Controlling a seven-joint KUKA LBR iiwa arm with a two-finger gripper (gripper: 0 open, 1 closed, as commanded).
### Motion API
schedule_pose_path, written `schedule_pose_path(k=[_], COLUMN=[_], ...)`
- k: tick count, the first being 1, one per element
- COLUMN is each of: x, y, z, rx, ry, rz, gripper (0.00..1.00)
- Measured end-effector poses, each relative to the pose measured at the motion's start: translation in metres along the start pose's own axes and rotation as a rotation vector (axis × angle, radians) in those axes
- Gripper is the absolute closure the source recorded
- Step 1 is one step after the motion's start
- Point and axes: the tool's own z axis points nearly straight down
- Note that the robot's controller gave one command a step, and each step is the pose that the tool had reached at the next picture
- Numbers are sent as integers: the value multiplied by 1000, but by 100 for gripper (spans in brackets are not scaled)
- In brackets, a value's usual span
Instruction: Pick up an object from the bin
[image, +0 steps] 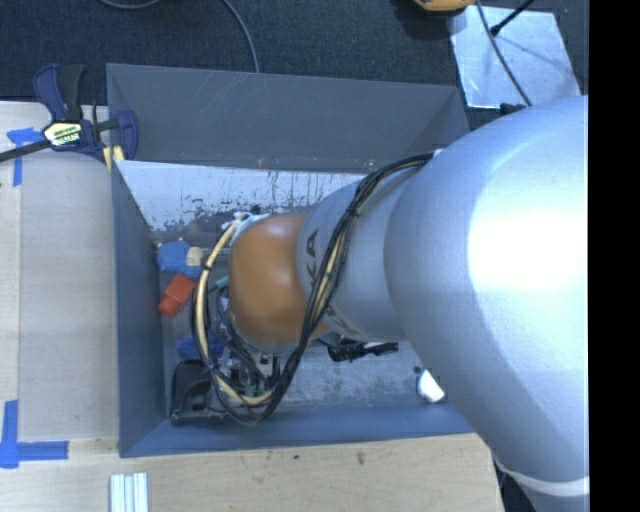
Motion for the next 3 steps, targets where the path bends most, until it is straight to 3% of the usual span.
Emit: schedule_pose_path(k=[1,2,3], x=[2,1,-2], y=[18,18,20], z=[1,0,-98], rx=[6,5,10], ry=[-1,-3,13], rz=[-310,-307,-306], gripper=[0,100,100])
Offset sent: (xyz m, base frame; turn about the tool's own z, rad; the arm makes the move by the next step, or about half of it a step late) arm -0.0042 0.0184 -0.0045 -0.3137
